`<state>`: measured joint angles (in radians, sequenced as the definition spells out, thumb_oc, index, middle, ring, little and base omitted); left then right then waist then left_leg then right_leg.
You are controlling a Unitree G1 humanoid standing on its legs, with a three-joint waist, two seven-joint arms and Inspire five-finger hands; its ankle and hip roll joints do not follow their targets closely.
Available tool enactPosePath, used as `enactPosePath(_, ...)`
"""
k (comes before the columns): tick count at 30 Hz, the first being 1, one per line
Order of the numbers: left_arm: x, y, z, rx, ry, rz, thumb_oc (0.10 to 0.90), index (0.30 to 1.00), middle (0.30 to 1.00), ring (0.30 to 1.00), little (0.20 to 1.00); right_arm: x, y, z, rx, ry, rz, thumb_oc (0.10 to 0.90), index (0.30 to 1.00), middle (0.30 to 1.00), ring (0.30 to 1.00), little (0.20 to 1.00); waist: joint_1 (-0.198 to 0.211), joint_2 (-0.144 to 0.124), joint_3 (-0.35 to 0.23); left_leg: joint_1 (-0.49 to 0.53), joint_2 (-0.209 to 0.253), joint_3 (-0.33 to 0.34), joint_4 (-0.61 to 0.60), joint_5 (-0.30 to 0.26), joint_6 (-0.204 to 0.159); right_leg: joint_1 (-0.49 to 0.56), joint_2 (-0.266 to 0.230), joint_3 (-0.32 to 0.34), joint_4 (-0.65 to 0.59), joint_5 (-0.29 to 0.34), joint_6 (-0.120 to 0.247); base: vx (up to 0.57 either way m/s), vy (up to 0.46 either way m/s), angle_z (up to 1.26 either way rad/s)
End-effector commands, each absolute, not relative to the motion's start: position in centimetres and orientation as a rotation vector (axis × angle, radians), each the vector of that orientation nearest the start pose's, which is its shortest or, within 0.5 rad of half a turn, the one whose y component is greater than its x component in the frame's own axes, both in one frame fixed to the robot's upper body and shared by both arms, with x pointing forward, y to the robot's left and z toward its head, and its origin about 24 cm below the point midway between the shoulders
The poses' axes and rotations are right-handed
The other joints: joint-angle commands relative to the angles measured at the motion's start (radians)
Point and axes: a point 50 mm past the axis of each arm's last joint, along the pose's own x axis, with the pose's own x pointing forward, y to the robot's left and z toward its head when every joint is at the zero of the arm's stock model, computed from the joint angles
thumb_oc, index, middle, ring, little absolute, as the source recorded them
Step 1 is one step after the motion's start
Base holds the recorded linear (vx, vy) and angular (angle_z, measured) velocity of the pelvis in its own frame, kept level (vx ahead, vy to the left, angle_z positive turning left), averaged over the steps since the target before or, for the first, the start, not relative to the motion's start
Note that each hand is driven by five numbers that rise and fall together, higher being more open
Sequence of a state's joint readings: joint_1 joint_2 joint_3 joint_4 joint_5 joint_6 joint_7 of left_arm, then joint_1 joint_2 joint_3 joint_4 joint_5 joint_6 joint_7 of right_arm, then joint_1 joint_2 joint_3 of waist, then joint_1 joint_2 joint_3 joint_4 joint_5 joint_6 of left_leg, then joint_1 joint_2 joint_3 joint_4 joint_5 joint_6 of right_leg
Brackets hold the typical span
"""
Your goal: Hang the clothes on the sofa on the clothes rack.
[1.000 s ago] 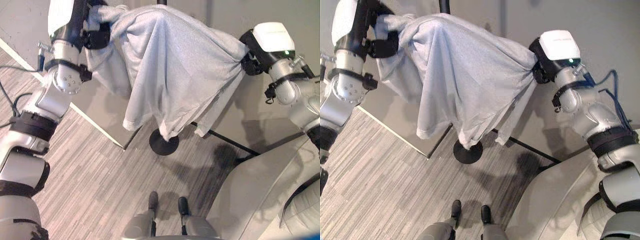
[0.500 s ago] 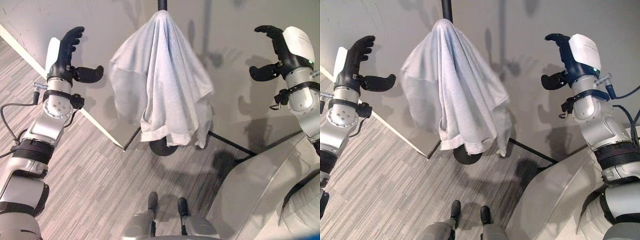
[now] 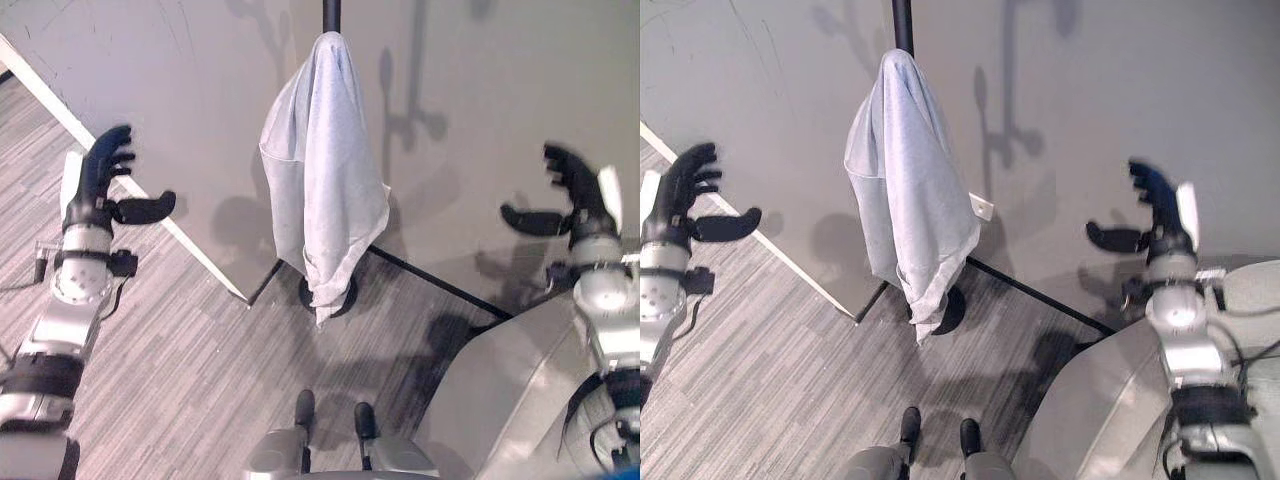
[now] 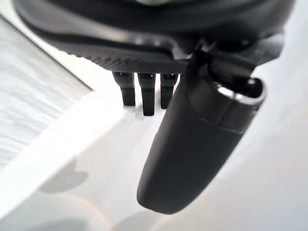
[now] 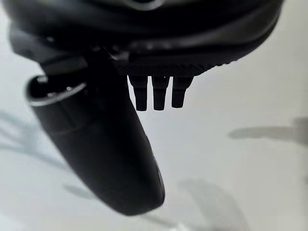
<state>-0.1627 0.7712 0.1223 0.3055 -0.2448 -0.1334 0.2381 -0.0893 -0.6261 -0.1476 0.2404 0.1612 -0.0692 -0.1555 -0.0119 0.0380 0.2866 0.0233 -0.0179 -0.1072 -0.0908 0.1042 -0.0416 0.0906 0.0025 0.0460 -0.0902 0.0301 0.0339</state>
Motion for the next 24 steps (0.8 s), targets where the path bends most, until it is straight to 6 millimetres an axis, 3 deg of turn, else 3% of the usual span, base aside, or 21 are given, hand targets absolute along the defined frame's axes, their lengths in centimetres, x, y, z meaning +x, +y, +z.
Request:
enactPosePath(1, 23.4, 38.4, 12.8, 0.42, -0.172, 0.642, 0.8, 0.9, 0.9, 0.9, 0.9, 23.7, -30.9, 7.0, -0.33, -0.045, -0.299, 0.8, 0.9, 0.9, 0.9, 0.9, 0.008, -0.046, -0.15, 0.038, -0.04, 0.055, 0.004, -0.133, 0.036, -0.027, -0.101, -0.01, 0.003, 0.043, 0.095, -0.01, 0.077, -0.12)
enactPosePath(2, 22.8, 38.5, 11.8, 0.381, -0.147, 0.656, 0.8, 0.9, 0.9, 0.9, 0.9, 23.0, -30.5, 5.6, -0.329, 0.009, -0.286, 0.8, 0.9, 0.9, 0.9, 0.9, 0.008, -0.043, -0.152, 0.045, -0.04, 0.061, 0.004, -0.144, 0.039, -0.022, -0.105, -0.009, 0.003, 0.038, 0.099, -0.03, 0.05, -0.13)
enactPosePath(3, 22.8, 38.5, 11.8, 0.381, -0.148, 0.657, 0.8, 0.9, 0.9, 0.9, 0.9, 23.0, -30.5, 5.6, -0.329, 0.008, -0.286, 0.8, 0.9, 0.9, 0.9, 0.9, 0.008, -0.044, -0.152, 0.04, -0.041, 0.062, 0.004, -0.135, 0.038, -0.027, -0.106, -0.008, 0.003, 0.046, 0.099, -0.04, 0.08, -0.13)
enactPosePath(4, 21.9, 38.3, 9.7, 0.335, -0.092, 0.68, 0.8, 0.9, 0.9, 0.9, 0.9, 22.3, -29.7, 3.6, -0.257, 0.064, -0.28, 0.8, 0.9, 0.9, 0.9, 0.9, 0.009, -0.041, -0.152, 0.043, -0.044, 0.069, 0.004, -0.138, 0.041, -0.028, -0.113, -0.008, 0.003, 0.05, 0.103, -0.03, 0.07, -0.11)
enactPosePath(7, 20.8, 37.4, 6.6, 0.233, -0.016, 0.691, 0.8, 0.9, 0.9, 0.9, 0.9, 21.4, -27.9, 0.5, -0.191, 0.171, -0.225, 0.8, 0.9, 0.9, 0.9, 0.9, 0.009, -0.033, -0.152, 0.055, -0.048, 0.082, 0.004, -0.149, 0.044, -0.023, -0.121, -0.009, 0.003, 0.051, 0.107, -0.02, 0.08, -0.14)
enactPosePath(8, 20.2, 36.6, 4.4, 0.188, 0.049, 0.697, 0.8, 0.9, 0.9, 0.9, 0.9, 21.0, -26.6, -1.0, -0.164, 0.227, -0.187, 0.8, 0.9, 0.9, 0.9, 0.9, 0.011, -0.031, -0.152, 0.059, -0.05, 0.092, 0.004, -0.151, 0.046, -0.024, -0.126, -0.007, 0.003, 0.056, 0.11, -0.05, 0.071, -0.09)
enactPosePath(15, 18.9, 32.6, -2.2, -0.053, 0.25, 0.659, 0.8, 0.9, 0.9, 0.9, 0.9, 20.4, -24.7, -4.8, -0.069, 0.378, -0.18, 0.8, 0.9, 0.9, 0.9, 0.9, 0.01, -0.026, -0.156, 0.065, -0.057, 0.102, 0.004, -0.15, 0.05, -0.026, -0.135, -0.011, 0.003, 0.065, 0.111, -0.03, 0.044, -0.06)
enactPosePath(16, 18.6, 31.6, -3.6, 0.004, 0.329, 0.601, 0.8, 0.9, 0.9, 0.9, 0.9, 19.5, -24.7, -6.5, -0.051, 0.463, -0.192, 0.8, 0.9, 0.9, 0.9, 0.9, 0.01, -0.026, -0.156, 0.065, -0.058, 0.101, 0.004, -0.149, 0.051, -0.025, -0.137, -0.012, 0.003, 0.067, 0.113, 0.0, 0.0, 0.0)
enactPosePath(17, 18.6, 31.6, -3.6, 0.004, 0.329, 0.6, 0.8, 0.9, 0.9, 0.9, 0.9, 19.5, -24.7, -6.5, -0.051, 0.463, -0.192, 0.8, 0.9, 0.9, 0.9, 0.9, 0.01, -0.026, -0.155, 0.065, -0.058, 0.101, 0.004, -0.149, 0.051, -0.025, -0.137, -0.012, 0.003, 0.067, 0.113, 0.0, 0.0, 0.0)
enactPosePath(20, 16.8, 30.5, -6.7, 0.182, 0.526, 0.503, 0.8, 0.9, 0.9, 0.9, 0.9, 17.2, -24.7, -9.3, -0.061, 0.62, -0.203, 0.8, 0.9, 0.9, 0.9, 0.9, 0.009, -0.024, -0.155, 0.069, -0.06, 0.101, 0.004, -0.153, 0.053, -0.022, -0.141, -0.017, 0.003, 0.065, 0.113, 0.0, 0.0, 0.0)
enactPosePath(21, 15.8, 29.2, -8.8, 0.182, 0.631, 0.463, 0.8, 0.9, 0.9, 0.9, 0.9, 15.9, -24.5, -10.8, -0.066, 0.709, -0.209, 0.8, 0.9, 0.9, 0.9, 0.9, 0.008, -0.024, -0.154, 0.069, -0.061, 0.101, 0.004, -0.152, 0.053, -0.023, -0.143, -0.019, 0.003, 0.065, 0.112, 0.0, 0.0, 0.0)
enactPosePath(24, 14.4, 28.2, -10.6, 0.207, 0.731, 0.42, 0.8, 0.9, 0.9, 0.9, 0.9, 14.8, -24.4, -11.9, -0.094, 0.787, -0.2, 0.8, 0.9, 0.9, 0.9, 0.9, 0.009, -0.025, -0.155, 0.069, -0.061, 0.102, 0.004, -0.154, 0.054, -0.023, -0.145, -0.02, 0.003, 0.063, 0.111, 0.0, 0.0, 0.0)
